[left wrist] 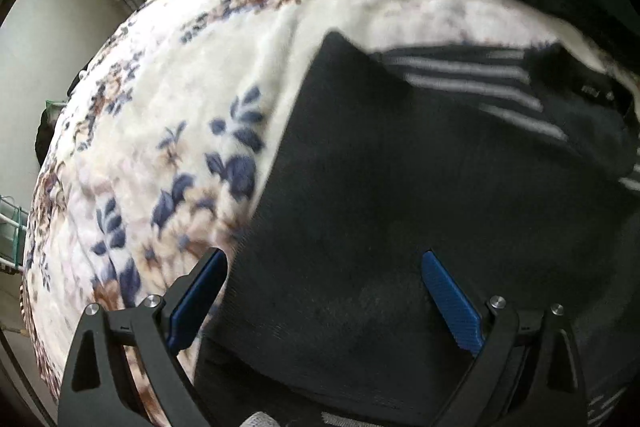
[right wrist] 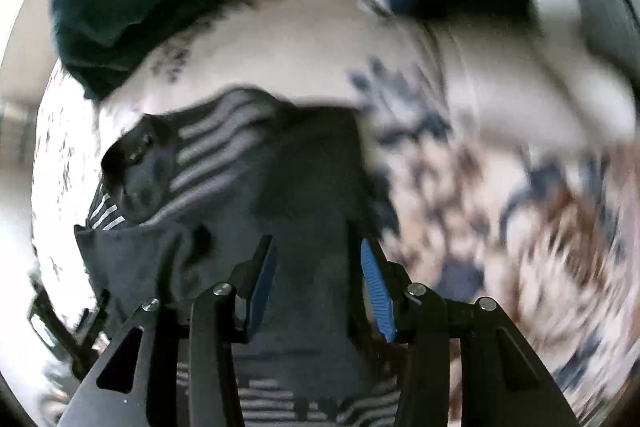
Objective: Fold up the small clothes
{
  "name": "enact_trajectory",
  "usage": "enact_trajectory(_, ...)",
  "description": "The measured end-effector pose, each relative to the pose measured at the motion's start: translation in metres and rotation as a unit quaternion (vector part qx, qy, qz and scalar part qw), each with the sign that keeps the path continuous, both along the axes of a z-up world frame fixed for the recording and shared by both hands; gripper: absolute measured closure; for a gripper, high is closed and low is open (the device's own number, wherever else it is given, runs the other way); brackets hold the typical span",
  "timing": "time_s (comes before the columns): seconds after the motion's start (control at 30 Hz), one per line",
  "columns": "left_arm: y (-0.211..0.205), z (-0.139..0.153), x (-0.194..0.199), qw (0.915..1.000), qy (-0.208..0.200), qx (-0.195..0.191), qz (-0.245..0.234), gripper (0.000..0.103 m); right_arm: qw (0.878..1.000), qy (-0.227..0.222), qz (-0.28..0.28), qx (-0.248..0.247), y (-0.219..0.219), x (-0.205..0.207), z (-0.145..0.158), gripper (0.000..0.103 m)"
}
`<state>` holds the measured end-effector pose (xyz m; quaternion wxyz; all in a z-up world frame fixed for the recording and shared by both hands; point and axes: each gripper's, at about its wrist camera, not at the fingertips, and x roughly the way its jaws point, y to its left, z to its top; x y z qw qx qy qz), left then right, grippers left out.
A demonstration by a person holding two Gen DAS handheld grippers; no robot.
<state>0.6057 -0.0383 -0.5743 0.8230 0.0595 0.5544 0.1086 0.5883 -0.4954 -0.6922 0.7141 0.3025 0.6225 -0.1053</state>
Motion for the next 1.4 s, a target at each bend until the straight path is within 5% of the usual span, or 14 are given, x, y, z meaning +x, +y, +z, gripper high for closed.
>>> enact_trajectory(0.13,-0.001,-0.003,-0.001,1.0,-0.006,0.0,-0.002,0.002,0.998,0.022,-0.034,0.044,-0.001,-0.022,-0.033,0.057)
enact_trajectory(0.2,-0.002,-0.003,0.001,0.9999,-0.008,0.005,-0.006,0.002,0.999,-0.007,-0.032,0.039,0.008,-0.029,-0.03,0.093)
enact_trajectory(0.37,0.009,-0.006,0.008,1.0,-0.003,-0.003,-0.002,0.0,0.998,-0.041,-0.023,-0.047,0.025,-0.038,0.001,0.095)
enact_trajectory(0.47,0.019,-0.007,0.013,0.9998,0.001,-0.015,0.01,0.0,0.997,-0.023,-0.011,-0.079,0.019,-0.038,0.005,0.101)
enact_trajectory(0.73,0.022,0.017,-0.009,0.999,-0.005,-0.043,0.008,0.0,0.999,-0.009,-0.035,-0.013,0.0,-0.038,-0.005,0.098)
enact_trajectory(0.77,0.016,0.024,-0.02,0.9988,-0.007,-0.048,-0.002,0.0,0.999,-0.019,-0.039,-0.008,-0.002,-0.043,0.002,0.091)
enact_trajectory(0.8,0.011,0.029,-0.03,0.9987,-0.009,-0.05,-0.011,0.0,0.999,-0.023,-0.037,-0.003,-0.003,-0.047,0.005,0.067)
enact_trajectory(0.87,-0.002,0.038,-0.056,0.9985,-0.005,-0.044,-0.032,0.0,0.999,-0.033,-0.033,0.014,0.0,-0.059,0.013,0.037)
enact_trajectory(0.97,-0.02,0.048,-0.098,0.9972,0.01,-0.056,-0.049,0.0,0.999,-0.026,-0.01,0.027,0.01,-0.081,0.02,0.032)
enact_trajectory(1.07,-0.031,0.055,-0.14,0.9945,0.033,-0.086,-0.049,0.0,0.999,-0.007,0.006,0.037,0.02,-0.11,0.024,0.011)
enact_trajectory(1.17,-0.045,0.057,-0.179,0.9913,0.053,-0.109,-0.052,0.0,0.999,0.005,0.018,0.036,0.026,-0.137,0.032,0.01)
enact_trajectory(1.4,-0.068,0.043,-0.257,0.9896,0.084,-0.093,-0.07,0.0,0.998,0.052,0.042,-0.019,0.03,-0.214,0.044,0.013)
